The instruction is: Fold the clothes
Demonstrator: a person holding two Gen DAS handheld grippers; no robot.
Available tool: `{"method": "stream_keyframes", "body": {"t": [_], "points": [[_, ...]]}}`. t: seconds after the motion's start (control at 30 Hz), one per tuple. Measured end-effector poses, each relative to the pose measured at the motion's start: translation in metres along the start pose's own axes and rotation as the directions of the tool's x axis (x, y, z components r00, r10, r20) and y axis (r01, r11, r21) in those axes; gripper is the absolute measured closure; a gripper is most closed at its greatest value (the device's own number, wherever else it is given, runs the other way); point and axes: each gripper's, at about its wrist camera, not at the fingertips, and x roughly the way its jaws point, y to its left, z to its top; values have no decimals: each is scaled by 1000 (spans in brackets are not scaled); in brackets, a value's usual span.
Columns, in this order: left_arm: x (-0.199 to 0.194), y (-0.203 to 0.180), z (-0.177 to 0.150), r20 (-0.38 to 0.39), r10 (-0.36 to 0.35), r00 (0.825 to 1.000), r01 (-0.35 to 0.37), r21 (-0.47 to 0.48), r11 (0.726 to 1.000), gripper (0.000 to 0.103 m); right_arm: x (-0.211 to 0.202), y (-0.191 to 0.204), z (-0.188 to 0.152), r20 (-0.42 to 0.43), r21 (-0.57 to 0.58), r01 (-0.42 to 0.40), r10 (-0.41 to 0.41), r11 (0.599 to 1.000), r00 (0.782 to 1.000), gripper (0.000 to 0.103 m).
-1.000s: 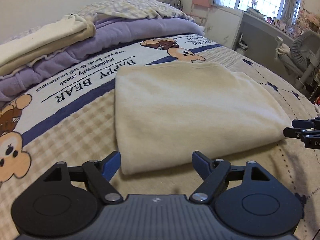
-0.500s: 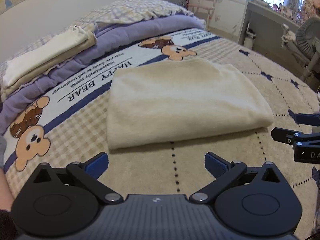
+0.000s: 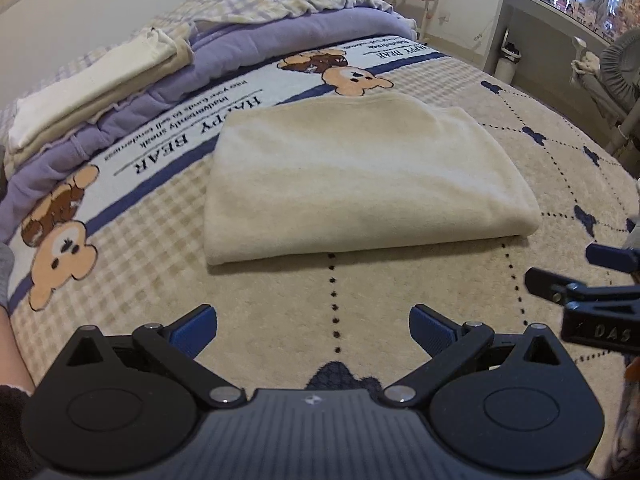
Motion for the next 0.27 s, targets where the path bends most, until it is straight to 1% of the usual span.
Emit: {"method": "stream_keyframes", "body": {"t": [0.07, 0.27], "points": [[0, -1, 0, -6, -8, 1000, 8, -1, 1000, 1, 1, 2, -1, -5, -6, -5, 5, 1000, 1000, 12], [-2, -6, 2, 11, 6, 1000, -7, 18, 1000, 1, 5, 5, -3, -14, -23, -12, 11, 1000, 1000, 12]]}}
